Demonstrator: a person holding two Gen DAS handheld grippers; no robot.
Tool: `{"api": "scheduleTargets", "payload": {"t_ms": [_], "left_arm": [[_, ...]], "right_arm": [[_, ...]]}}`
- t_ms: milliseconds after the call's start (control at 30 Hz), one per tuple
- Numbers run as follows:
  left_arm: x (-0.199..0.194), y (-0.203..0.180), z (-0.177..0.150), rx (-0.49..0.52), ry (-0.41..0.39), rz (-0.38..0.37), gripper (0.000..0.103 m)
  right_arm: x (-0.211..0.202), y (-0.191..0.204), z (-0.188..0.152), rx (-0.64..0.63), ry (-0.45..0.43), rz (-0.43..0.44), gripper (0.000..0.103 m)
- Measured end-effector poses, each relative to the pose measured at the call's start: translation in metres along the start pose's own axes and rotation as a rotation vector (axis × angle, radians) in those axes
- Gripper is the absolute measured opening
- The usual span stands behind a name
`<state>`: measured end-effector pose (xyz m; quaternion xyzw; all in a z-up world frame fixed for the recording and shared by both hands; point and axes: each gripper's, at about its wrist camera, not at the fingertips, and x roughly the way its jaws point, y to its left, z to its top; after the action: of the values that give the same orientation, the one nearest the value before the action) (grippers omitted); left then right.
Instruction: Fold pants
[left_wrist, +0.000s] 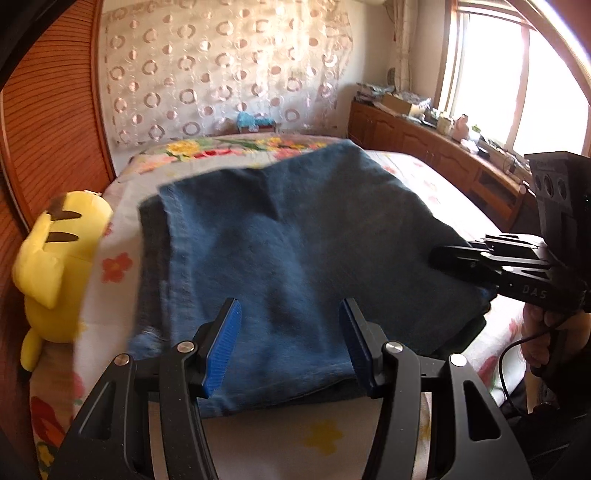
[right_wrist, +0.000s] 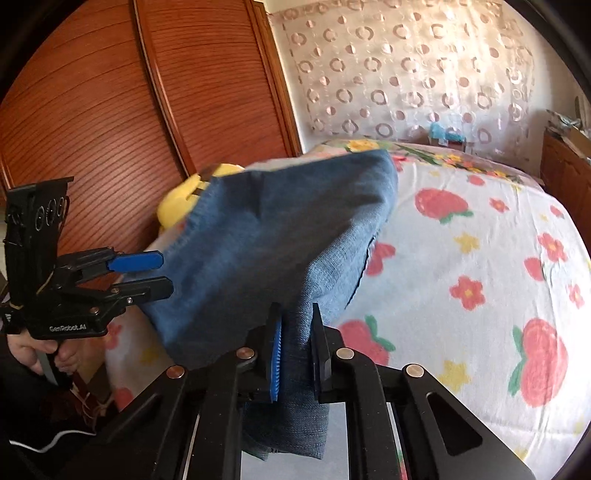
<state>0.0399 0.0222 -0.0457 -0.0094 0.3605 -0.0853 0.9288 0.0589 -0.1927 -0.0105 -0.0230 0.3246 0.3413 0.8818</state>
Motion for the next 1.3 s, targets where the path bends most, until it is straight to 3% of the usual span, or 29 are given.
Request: {"api": "scheduleTargets", "payload": {"t_ms": [267,533,1100,1300], "left_arm": [[-0.026,0.031,0.006,-0.030,-0.055,0.056,0.056],[-0.047,0.066,0.006,-0.075,-0.094,0.108,0.056],[-0.075,0.132,-0.011,-0.188,-0.144,0.224,0.056],[-0.079,0.135,-0.012,-0.186,-0.156,0.251,0.056]], "right_arm": [[-0.003,0.028,0.022,-0.075,-0.050,0.058,0.011],[0.025,0.050,0.048,-0.123,-0.065,0.144,0.010],[0.136,0.114,0.068,-0.225,0.095,0.310,0.010],[0.165,0.119,0.070,-0.186,0.177,0.261,0.010]]}}
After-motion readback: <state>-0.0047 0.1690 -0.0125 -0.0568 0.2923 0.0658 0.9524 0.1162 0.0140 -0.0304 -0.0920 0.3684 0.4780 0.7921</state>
